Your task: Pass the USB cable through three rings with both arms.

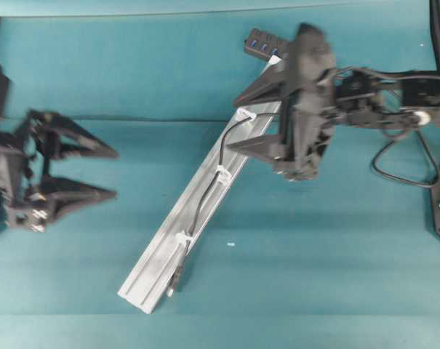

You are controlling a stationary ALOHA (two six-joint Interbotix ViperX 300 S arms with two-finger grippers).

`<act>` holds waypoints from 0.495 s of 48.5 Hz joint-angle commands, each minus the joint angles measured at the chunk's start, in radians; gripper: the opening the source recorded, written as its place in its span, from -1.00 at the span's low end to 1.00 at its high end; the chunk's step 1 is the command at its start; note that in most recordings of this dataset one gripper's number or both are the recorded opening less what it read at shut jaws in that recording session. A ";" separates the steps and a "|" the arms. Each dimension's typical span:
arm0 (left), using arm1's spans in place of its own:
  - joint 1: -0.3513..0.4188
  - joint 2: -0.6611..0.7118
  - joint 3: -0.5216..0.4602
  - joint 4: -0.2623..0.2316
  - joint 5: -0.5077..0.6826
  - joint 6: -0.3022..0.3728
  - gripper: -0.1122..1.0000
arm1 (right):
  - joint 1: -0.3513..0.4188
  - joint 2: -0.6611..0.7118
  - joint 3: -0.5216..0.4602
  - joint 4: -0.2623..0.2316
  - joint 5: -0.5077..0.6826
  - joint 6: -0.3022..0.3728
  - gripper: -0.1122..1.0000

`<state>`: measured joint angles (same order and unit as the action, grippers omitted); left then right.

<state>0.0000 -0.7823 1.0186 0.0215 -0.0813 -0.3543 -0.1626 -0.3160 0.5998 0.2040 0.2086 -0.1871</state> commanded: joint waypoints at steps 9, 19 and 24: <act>0.026 -0.110 -0.006 0.005 0.040 0.086 0.85 | -0.031 -0.176 0.124 0.000 -0.040 0.058 0.76; 0.035 -0.167 -0.008 0.005 0.095 0.103 0.85 | -0.038 -0.337 0.222 0.000 -0.097 0.064 0.76; 0.046 -0.196 -0.009 0.005 0.100 0.120 0.85 | -0.051 -0.416 0.255 0.000 -0.101 0.064 0.76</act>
<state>0.0353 -0.9649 1.0247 0.0215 0.0199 -0.2439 -0.2025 -0.6857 0.8422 0.2025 0.1227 -0.1319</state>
